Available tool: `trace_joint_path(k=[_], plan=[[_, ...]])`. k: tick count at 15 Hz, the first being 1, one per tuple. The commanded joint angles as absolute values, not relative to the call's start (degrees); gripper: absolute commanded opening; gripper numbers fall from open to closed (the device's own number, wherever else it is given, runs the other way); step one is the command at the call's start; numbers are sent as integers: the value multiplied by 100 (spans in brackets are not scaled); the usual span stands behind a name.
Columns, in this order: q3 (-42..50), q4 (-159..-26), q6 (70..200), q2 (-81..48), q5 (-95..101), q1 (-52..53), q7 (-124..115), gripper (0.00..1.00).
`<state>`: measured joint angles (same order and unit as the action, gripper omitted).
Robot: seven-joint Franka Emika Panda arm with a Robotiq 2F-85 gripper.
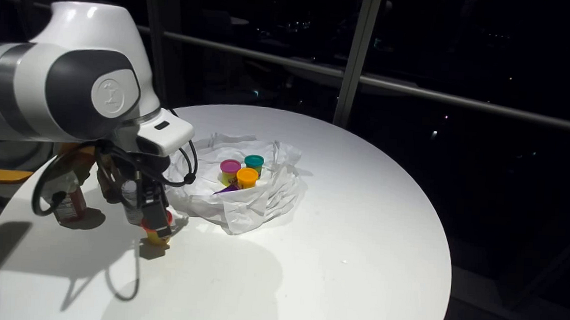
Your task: Take everything out of the plastic bag
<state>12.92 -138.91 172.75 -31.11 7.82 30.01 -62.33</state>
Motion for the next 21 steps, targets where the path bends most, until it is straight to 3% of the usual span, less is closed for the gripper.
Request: trace_joint_path(k=[1, 4, 9, 16, 21], plan=[[1438, -14127, 17306, -2626, 446, 3134, -6168, 100], [1603, -13914, 16998, -2316, 480, 3189, -6134, 100], [1071, -13020, 16058, -2175, 496, 2577, -5707, 100], [265, -11320, 15133, -3163, 31, 1715, -5563, 100], [284, -10501, 14936, -4029, -107, 1701, -5765, 100]])
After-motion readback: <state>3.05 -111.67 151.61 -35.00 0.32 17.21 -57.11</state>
